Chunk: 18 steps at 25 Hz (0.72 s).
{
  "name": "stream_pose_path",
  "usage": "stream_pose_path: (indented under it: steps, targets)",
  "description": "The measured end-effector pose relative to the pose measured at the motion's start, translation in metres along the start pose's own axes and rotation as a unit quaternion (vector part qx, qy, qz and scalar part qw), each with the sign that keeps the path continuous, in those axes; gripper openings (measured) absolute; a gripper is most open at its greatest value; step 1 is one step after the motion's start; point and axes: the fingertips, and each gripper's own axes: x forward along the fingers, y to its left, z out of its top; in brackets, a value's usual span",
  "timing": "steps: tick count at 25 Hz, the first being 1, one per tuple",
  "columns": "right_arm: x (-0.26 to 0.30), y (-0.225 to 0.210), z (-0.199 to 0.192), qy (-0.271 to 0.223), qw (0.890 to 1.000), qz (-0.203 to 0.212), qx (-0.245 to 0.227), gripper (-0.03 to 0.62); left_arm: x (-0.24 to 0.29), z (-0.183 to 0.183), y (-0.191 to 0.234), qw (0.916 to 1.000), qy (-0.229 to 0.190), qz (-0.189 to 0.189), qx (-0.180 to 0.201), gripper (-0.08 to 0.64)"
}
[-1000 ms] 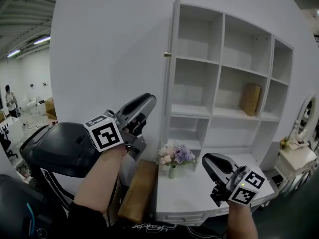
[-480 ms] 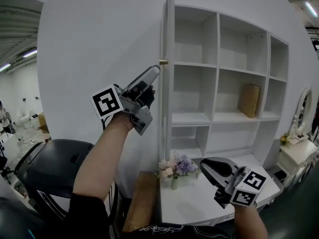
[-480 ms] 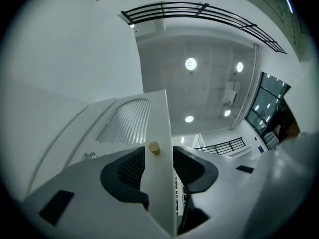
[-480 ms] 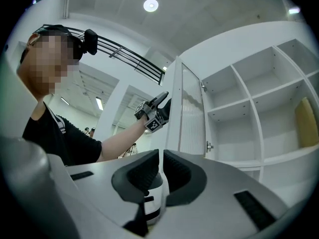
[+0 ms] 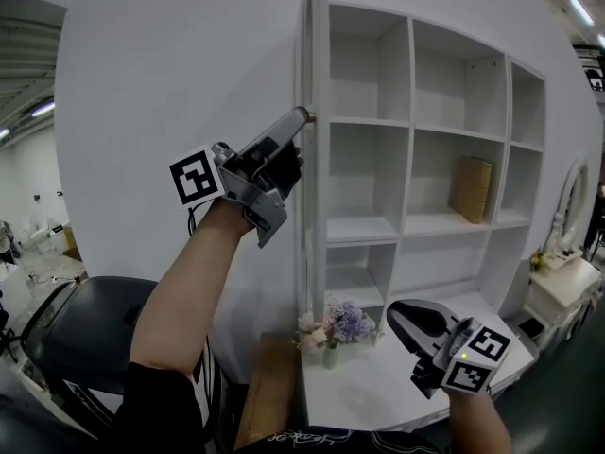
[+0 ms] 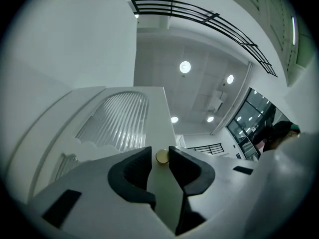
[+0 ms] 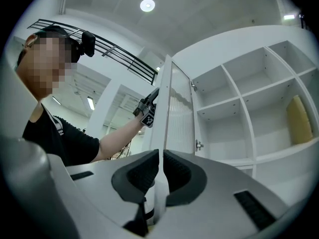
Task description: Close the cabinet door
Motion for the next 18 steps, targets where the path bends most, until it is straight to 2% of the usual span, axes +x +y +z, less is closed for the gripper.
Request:
stream_pose_path:
  steps: [6, 9, 12, 14, 18]
  targets:
    - [0.012, -0.023, -0.014, 0.006, 1.000, -0.020, 0.001, 0.057, 0.003, -0.001, -0.003, 0.9988, 0.016, -0.036, 0.028, 0.092]
    - [0.020, -0.037, -0.023, 0.002, 1.000, -0.030, 0.008, 0.057, 0.002, -0.004, -0.001, 0.9985, 0.023, -0.037, 0.034, 0.091]
    - [0.031, -0.049, -0.034, 0.002, 0.999, -0.040, 0.019, 0.057, 0.001, -0.003, -0.002, 0.9972, 0.028, -0.040, 0.057, 0.091]
    - [0.033, -0.053, -0.038, 0.003, 0.999, -0.049, 0.023, 0.057, 0.001, -0.004, -0.003, 0.9952, 0.033, -0.043, 0.081, 0.092]
    - [0.030, -0.065, -0.043, 0.003, 0.997, -0.070, 0.027, 0.057, 0.002, -0.002, -0.007, 0.9848, 0.048, -0.042, 0.162, 0.091]
